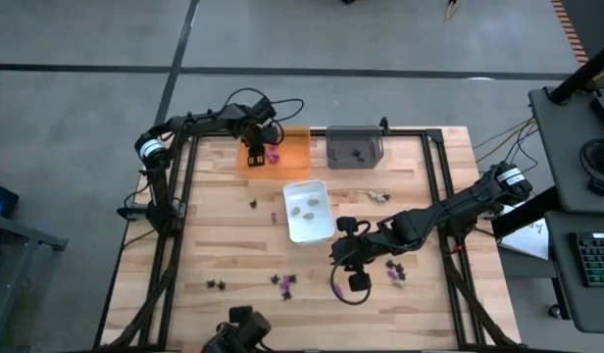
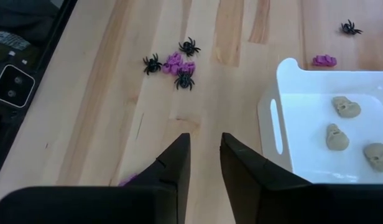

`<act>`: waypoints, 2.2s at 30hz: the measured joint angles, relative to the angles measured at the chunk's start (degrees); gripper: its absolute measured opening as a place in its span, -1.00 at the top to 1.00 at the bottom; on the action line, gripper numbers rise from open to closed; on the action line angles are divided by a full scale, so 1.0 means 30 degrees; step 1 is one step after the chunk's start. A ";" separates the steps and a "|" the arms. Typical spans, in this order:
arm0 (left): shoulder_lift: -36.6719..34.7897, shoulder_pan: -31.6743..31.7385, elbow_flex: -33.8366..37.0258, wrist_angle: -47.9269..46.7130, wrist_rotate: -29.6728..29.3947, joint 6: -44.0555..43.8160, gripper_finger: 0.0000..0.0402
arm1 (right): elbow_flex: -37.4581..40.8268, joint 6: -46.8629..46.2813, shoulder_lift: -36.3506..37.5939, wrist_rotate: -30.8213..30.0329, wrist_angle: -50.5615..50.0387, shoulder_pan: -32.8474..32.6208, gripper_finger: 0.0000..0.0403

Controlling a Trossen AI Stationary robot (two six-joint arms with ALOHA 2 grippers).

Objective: Sort Halloween decoration
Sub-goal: Put the black spider toy into the black bin

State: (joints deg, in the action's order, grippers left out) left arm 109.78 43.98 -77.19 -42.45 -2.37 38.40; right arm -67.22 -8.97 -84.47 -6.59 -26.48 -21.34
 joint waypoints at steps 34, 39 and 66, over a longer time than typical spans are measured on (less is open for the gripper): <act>-0.8758 -0.6801 0.1795 -0.1172 0.2902 -0.6862 0.56 | 0.0095 -0.0007 0.0000 -0.0306 0.0300 -0.0015 0.64; -1.0779 -0.9068 0.4435 0.0819 0.0831 -0.8855 0.56 | 0.0095 0.0714 0.0000 -0.0311 0.0961 -0.0026 0.63; -1.4172 -1.3358 1.5891 1.0013 -0.3723 -1.5149 0.44 | 0.7152 -0.0135 0.7970 -0.4692 0.7810 -0.0044 0.69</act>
State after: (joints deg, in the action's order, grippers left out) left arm 67.26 3.90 -29.51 -12.41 -13.54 -7.05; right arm -45.76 -9.38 -60.56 -20.66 -3.05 -21.47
